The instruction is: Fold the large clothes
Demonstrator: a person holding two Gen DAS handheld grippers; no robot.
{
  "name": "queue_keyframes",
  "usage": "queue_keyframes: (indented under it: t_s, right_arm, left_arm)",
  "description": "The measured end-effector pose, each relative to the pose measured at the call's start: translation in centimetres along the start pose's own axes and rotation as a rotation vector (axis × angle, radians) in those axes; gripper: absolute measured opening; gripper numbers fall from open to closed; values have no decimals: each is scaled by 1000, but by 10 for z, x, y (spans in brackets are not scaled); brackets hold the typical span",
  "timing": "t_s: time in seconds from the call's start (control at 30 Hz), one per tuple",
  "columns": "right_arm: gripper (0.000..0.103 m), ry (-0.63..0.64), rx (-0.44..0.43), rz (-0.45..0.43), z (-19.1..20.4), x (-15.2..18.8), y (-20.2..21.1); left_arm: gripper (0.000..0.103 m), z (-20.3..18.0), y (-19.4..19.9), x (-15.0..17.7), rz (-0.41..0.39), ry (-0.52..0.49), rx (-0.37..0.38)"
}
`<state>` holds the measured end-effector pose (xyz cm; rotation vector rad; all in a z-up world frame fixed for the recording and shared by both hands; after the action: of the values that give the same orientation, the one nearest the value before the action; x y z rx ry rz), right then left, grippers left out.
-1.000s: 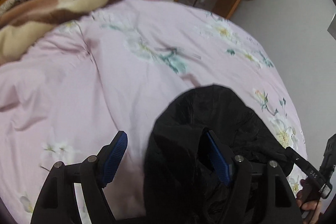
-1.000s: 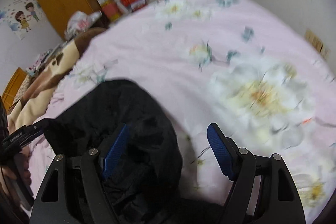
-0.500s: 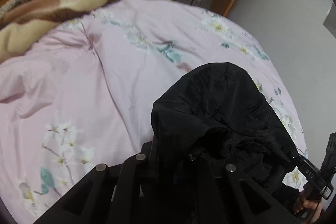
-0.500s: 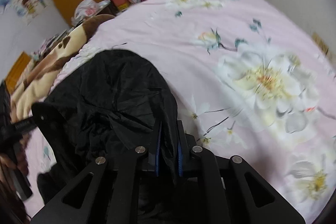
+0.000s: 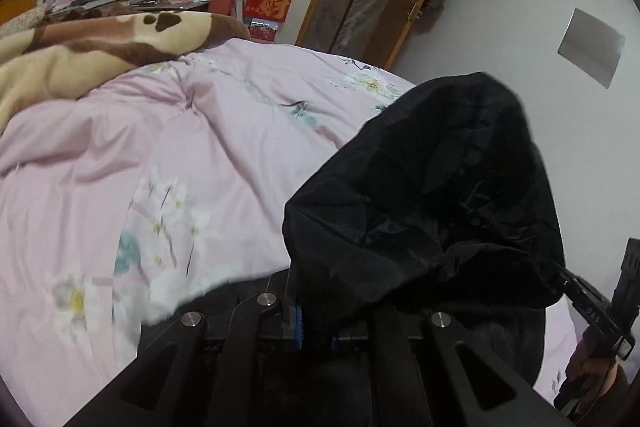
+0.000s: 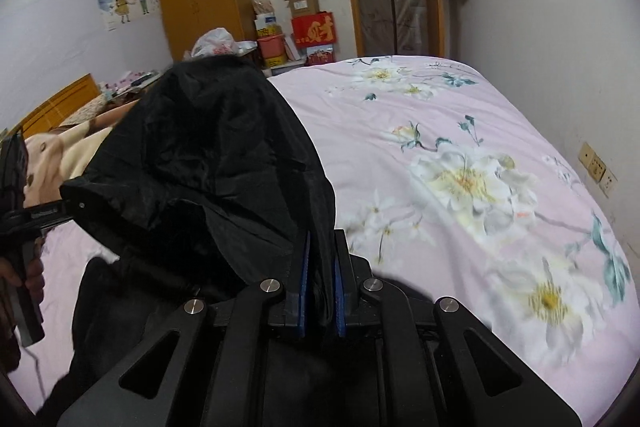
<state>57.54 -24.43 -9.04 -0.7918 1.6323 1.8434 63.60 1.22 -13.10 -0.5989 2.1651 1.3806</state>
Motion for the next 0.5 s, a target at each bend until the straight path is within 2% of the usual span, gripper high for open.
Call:
queue_keyframes:
  t_s: [0.1, 0.17, 0.3, 0.37, 0.5]
  right_arm:
    - [8, 9, 17, 29, -2, 27, 8]
    - [8, -14, 15, 64, -7, 44, 10]
    - [8, -28, 22, 94, -11, 64, 22]
    - [8, -42, 20, 104, -15, 71, 27]
    - [8, -77, 34, 112, -28, 80, 37]
  left_arm:
    - [15, 5, 15, 26, -5, -9, -6]
    - [18, 8, 22, 44, 20, -22, -15]
    - [32, 15, 44, 68, 29, 8, 11]
    - [44, 18, 55, 79, 34, -7, 12]
    - [46, 25, 68, 100, 58, -18, 6]
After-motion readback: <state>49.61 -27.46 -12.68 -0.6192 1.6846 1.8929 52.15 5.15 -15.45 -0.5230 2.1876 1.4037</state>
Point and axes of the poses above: each gripper's, at about its wrist camera, not at the fingertips, and y roughly against the way its jaws point, z to its left, x to its underside, the point moved 9 cm from there along -y, roughly the way its jaws point, and after that the axes turned 4 degrees about z, right-handed, at the moved point
